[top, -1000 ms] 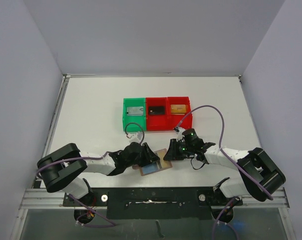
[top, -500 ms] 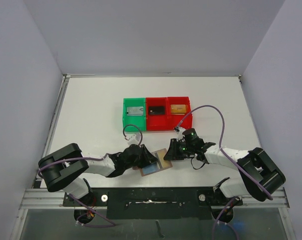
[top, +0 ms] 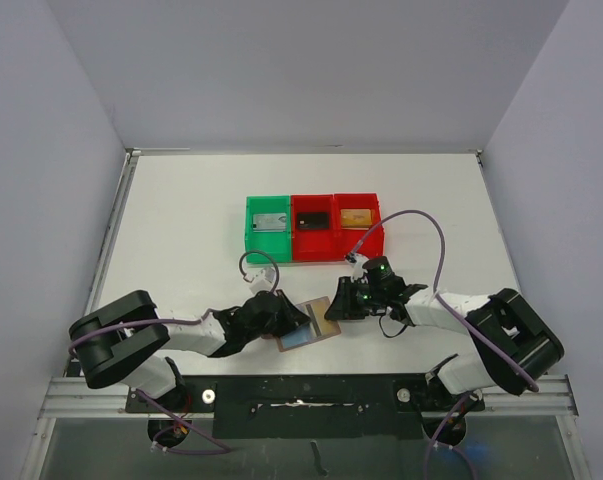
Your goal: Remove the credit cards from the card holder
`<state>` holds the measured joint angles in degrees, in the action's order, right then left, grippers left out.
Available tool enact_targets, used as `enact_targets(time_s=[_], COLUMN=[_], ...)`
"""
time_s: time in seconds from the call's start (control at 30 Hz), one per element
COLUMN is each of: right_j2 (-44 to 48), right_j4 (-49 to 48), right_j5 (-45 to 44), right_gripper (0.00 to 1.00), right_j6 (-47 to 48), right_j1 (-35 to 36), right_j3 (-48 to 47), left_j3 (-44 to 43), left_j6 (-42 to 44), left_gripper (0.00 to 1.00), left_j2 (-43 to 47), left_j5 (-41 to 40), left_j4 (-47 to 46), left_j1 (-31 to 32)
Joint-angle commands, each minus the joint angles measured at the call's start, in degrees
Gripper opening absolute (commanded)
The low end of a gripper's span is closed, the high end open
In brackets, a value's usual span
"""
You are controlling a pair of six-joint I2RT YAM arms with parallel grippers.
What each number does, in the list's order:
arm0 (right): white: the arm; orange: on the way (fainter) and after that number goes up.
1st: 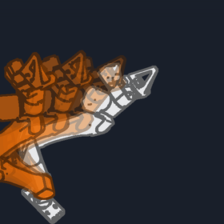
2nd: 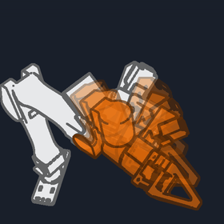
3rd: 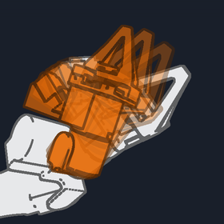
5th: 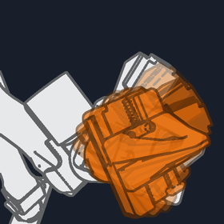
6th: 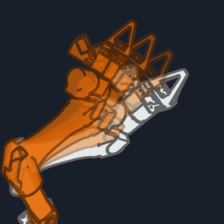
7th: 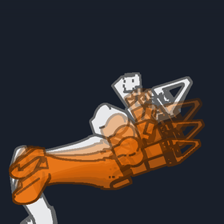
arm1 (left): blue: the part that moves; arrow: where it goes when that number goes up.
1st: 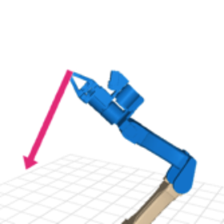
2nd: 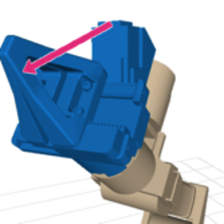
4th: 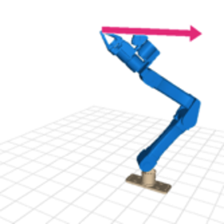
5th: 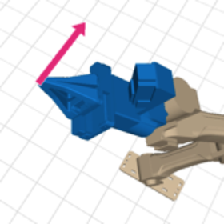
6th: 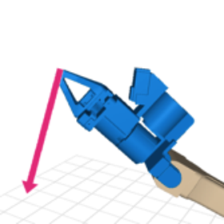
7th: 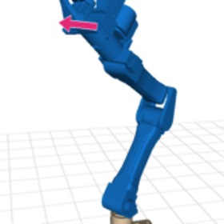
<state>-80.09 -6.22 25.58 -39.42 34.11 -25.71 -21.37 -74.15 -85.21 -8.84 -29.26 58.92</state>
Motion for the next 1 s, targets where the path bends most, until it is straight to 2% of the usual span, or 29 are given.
enact_targets(time_s=[0.0,0.1,0.27,0.63,0.77,0.83,0.97], right_j2=[-2.3,-2.7,-2.9,-2.4,-2.3,-2.2,-2.1], right_j4=[0.9,0.6,0.6,1.4,1.6,1.7,1.8], right_j5=[-0.9,-0.6,-0.3,0.0,0.3,0.3,0.0], right_gripper=[0.21,0.21,0.20,0.20,0.20,0.20,0.20], right_j6=[0.9,1.0,1.1,1.6,1.7,1.8,1.7], right_j1=[0.3,0.3,0.3,0.2,0.3,0.3,0.3], right_j3=[0.3,0.2,0.3,0.3,0.1,0.2,0.3], left_j3=[0.0,-0.6,-1.2,-1.5,-1.7,-1.9,-2.2], left_j6=[-0.8,-0.9,-0.6,-0.3,0.1,0.7,1.2], left_gripper=[0.08,0.05,0.05,0.16,0.17,0.16,0.06], left_j2=[1.4,0.2,-2.2,-4.1,-4.3,-4.6,-4.6], left_j5=[-2.1,-1.5,0.0,1.5,1.8,2.3,2.4], left_j4=[-1.3,-1.5,-4.2,-7.7,-7.7,-7.6,-7.0], left_j1=[0.4,0.4,0.5,0.5,0.5,0.5,0.5])
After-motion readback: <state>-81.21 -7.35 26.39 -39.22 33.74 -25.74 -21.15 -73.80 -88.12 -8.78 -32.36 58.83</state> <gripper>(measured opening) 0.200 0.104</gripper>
